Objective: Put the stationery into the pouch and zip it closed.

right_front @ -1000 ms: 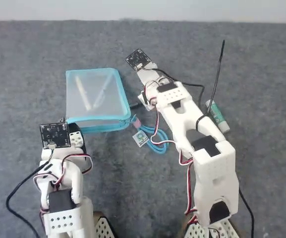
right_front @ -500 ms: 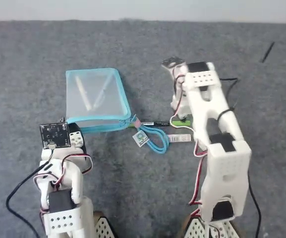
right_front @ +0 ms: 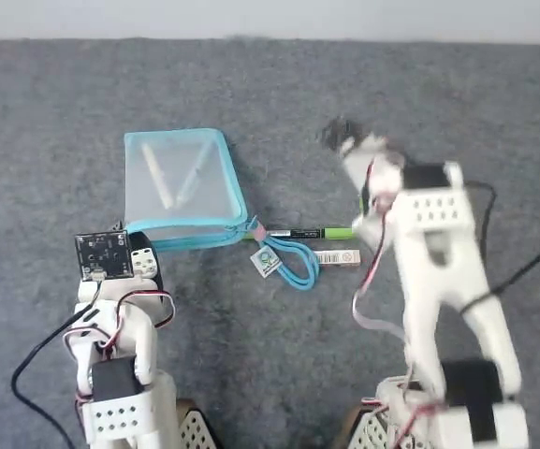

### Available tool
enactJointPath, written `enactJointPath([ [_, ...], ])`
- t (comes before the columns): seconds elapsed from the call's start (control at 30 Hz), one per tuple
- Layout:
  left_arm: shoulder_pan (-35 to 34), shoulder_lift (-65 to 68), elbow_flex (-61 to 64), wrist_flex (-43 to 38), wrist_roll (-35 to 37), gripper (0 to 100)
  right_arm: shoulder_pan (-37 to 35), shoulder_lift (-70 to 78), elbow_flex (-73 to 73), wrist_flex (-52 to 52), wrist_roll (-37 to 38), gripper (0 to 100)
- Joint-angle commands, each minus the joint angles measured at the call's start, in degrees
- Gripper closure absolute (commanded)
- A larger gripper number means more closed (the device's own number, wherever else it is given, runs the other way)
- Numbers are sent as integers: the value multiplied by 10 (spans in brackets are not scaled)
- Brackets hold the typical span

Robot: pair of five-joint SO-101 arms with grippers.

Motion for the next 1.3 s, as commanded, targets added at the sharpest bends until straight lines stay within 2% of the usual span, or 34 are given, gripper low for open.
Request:
enactJointPath([
  [0.0, 4, -14, -45, -4, 4, 988, -35, -90, 91, -24, 73, 800],
  [0.2, 4, -14, -45, -4, 4, 988, -69, -104, 125, -5, 136, 723],
  [0.53, 4, -14, -45, -4, 4, 988, -73, -72, 178, -124, 129, 724],
  [0.87, 32, -14, -44, 5, 3, 988, -69, 24, 178, -180, 131, 727],
  [1.1, 32, -14, -44, 5, 3, 988, -68, 62, 176, -199, 131, 913],
  [1.2, 32, -14, -44, 5, 3, 988, -68, 69, 175, -196, 125, 939],
  [1.27, 32, -14, -44, 5, 3, 988, -63, 70, 175, -196, 80, 943],
])
